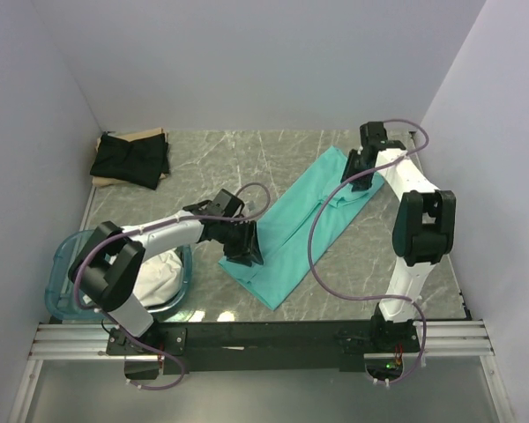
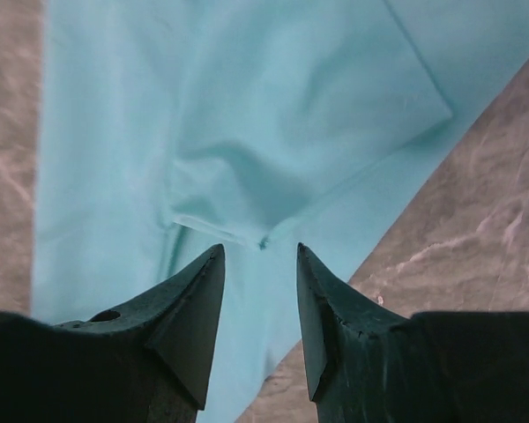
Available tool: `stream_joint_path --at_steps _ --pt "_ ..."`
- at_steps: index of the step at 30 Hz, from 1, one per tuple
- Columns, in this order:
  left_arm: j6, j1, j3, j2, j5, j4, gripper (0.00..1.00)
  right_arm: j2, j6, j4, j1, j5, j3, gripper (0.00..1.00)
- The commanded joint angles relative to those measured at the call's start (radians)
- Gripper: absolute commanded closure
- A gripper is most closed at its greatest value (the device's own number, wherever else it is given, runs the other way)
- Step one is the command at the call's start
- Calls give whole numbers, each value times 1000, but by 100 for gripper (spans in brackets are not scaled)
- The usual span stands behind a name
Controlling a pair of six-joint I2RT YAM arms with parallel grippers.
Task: Fold and stack the t-shirts
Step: Fold the tshirt
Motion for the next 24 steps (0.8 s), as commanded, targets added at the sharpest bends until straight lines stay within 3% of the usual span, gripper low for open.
stream_joint_path --at_steps 1,13,24 --pt "-14 -8 -33 1 -12 63 51 -15 5 52 10 -12 -63 54" --pt "1 -48 -73 62 -16 77 51 158 -1 -14 12 62 10 55" --pt "-2 -143 -56 119 57 88 51 342 3 -157 27 70 268 58"
